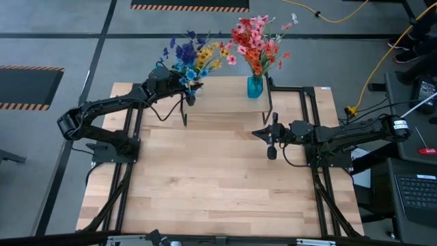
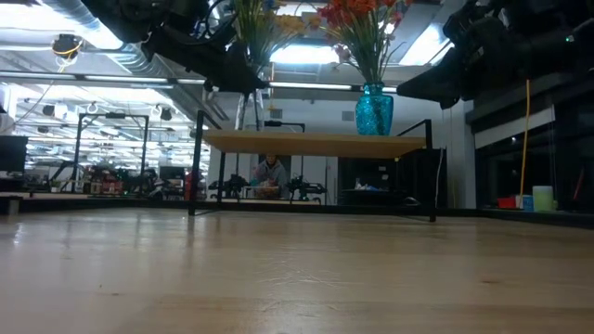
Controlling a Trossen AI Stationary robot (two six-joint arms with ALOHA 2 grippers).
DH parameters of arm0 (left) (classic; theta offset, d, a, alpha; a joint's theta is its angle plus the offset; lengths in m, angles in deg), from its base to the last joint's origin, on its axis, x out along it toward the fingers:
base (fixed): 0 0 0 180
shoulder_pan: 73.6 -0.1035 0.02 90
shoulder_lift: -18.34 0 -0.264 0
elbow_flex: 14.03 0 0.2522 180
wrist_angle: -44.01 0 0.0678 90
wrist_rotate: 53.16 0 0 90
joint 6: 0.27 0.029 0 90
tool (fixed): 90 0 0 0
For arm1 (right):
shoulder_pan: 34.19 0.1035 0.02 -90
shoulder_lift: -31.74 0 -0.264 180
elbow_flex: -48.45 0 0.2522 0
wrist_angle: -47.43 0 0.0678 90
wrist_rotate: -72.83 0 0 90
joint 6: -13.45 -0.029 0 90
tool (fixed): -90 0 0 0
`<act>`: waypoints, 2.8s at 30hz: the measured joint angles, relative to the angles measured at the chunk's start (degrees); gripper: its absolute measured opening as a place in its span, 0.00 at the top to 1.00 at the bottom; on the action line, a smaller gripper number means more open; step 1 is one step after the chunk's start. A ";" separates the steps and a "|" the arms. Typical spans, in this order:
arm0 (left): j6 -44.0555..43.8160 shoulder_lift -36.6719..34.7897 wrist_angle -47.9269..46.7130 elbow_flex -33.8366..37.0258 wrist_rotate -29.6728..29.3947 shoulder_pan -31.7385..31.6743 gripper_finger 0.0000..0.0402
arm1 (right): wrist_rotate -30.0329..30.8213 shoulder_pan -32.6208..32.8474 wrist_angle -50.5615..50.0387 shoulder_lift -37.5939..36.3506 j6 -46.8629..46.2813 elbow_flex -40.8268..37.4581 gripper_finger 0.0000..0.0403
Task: Pick and place flowers into a vace then onto a shelf
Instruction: Put the transparent vase on the shelf, then return to Home Position
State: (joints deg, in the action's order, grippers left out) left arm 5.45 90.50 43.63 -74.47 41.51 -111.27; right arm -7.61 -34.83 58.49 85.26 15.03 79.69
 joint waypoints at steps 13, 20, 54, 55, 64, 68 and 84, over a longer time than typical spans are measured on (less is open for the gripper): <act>-1.43 -0.02 5.48 3.57 0.00 0.00 0.55 | 0.00 0.02 0.00 0.00 -0.01 0.00 0.96; -0.90 -0.07 4.42 3.79 -0.04 0.00 0.51 | 0.00 0.02 0.00 0.00 -0.02 0.00 0.96; 4.51 -8.47 -6.26 3.82 -0.09 0.00 0.44 | 0.00 0.02 -0.52 -0.02 -0.02 0.00 0.96; 4.90 -9.10 -7.20 3.82 -0.09 0.00 0.44 | -0.01 0.02 -0.52 -0.01 -0.02 0.00 0.96; 7.05 -15.63 -15.80 3.82 0.04 0.00 0.44 | 0.00 0.02 -0.52 0.00 -0.02 0.00 0.96; 7.56 -19.21 -17.98 3.82 0.07 0.06 0.44 | -0.02 0.02 -0.50 -0.01 -0.02 0.00 0.96; 7.60 -33.53 -28.38 9.14 5.81 0.07 0.54 | 0.00 0.01 -0.50 -0.02 0.17 0.00 0.96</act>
State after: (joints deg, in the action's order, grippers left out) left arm 13.05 56.98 15.25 -65.33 47.32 -111.21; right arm -7.61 -34.83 57.99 85.24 15.20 79.69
